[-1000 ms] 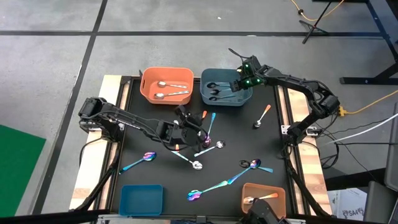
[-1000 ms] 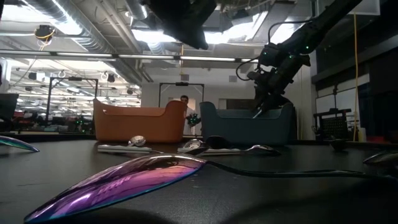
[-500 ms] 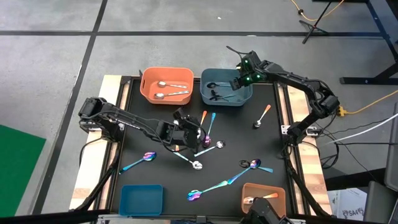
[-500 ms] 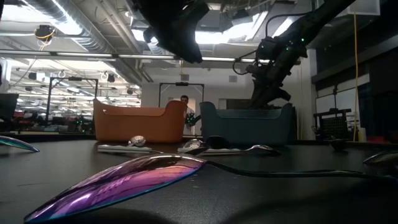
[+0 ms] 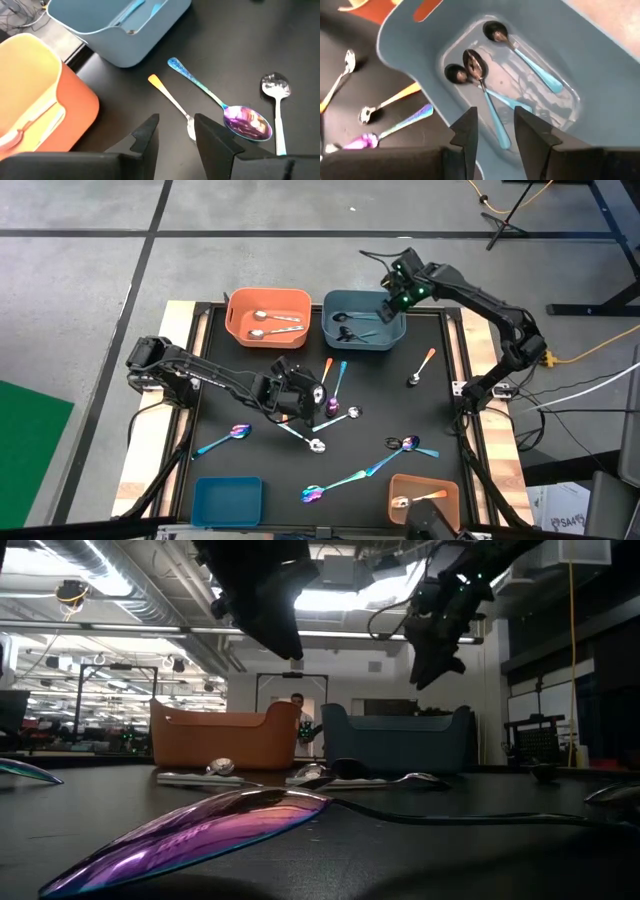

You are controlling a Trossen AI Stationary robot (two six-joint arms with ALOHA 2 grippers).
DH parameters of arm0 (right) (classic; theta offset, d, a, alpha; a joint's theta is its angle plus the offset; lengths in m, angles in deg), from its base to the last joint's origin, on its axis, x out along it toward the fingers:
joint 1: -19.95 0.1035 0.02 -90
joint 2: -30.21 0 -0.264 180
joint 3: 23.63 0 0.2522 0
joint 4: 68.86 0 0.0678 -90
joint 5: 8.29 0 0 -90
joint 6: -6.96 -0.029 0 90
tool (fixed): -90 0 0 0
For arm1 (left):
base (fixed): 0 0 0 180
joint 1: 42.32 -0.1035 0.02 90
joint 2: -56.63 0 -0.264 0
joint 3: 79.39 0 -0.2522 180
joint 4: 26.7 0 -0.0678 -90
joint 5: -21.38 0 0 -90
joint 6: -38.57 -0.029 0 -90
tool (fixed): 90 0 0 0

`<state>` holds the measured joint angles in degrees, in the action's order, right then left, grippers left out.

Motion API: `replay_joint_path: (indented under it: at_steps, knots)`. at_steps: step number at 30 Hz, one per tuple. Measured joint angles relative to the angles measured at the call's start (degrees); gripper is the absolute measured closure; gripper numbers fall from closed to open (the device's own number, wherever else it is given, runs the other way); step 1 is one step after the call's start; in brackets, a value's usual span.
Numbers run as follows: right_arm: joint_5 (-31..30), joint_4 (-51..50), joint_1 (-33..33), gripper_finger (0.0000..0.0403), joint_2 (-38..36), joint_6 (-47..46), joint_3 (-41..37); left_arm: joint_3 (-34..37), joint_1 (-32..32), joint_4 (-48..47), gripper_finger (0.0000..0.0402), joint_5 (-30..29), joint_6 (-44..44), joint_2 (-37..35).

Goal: Sort silverware by color (type)
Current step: Put the orange spoon into the bottom orange bin

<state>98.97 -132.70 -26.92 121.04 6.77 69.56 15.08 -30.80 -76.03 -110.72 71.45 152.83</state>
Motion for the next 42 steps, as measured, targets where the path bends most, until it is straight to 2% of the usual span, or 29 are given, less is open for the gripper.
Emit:
replay_joint_path:
  at_steps: [9,16,24,30,32,38,42]
  knots:
    - [-4.7,-9.3,8.2,0.0286,-3.2,9.4,2.6,0.0,0.0,0.0,0.0284,0.0,0.0,0.0]
    - [-4.8,-18.1,16.6,0.0286,-7.4,20.0,2.6,0.0,0.0,0.0,0.0284,-0.1,0.0,0.0]
    - [-6.7,-25.1,22.7,0.0286,-8.5,22.9,2.5,0.0,0.0,0.0,0.0284,-0.2,0.0,0.0]
    - [-8.3,-29.4,26.9,0.0286,-8.6,24.8,-0.5,0.0,0.0,0.0,0.0284,-0.2,0.0,0.0]
    - [-11.1,-29.8,28.2,0.0286,-8.7,25.2,-2.2,0.0,0.0,0.0,0.0284,-0.2,0.0,0.0]
    - [-24.7,-30.9,30.5,0.0286,-8.7,26.0,-9.4,0.0,0.0,0.1,0.0284,-0.2,0.0,0.0]
    - [-26.3,-31.2,30.8,0.0286,-8.6,30.0,-14.2,0.0,0.0,0.1,0.0284,-0.2,0.0,0.0]
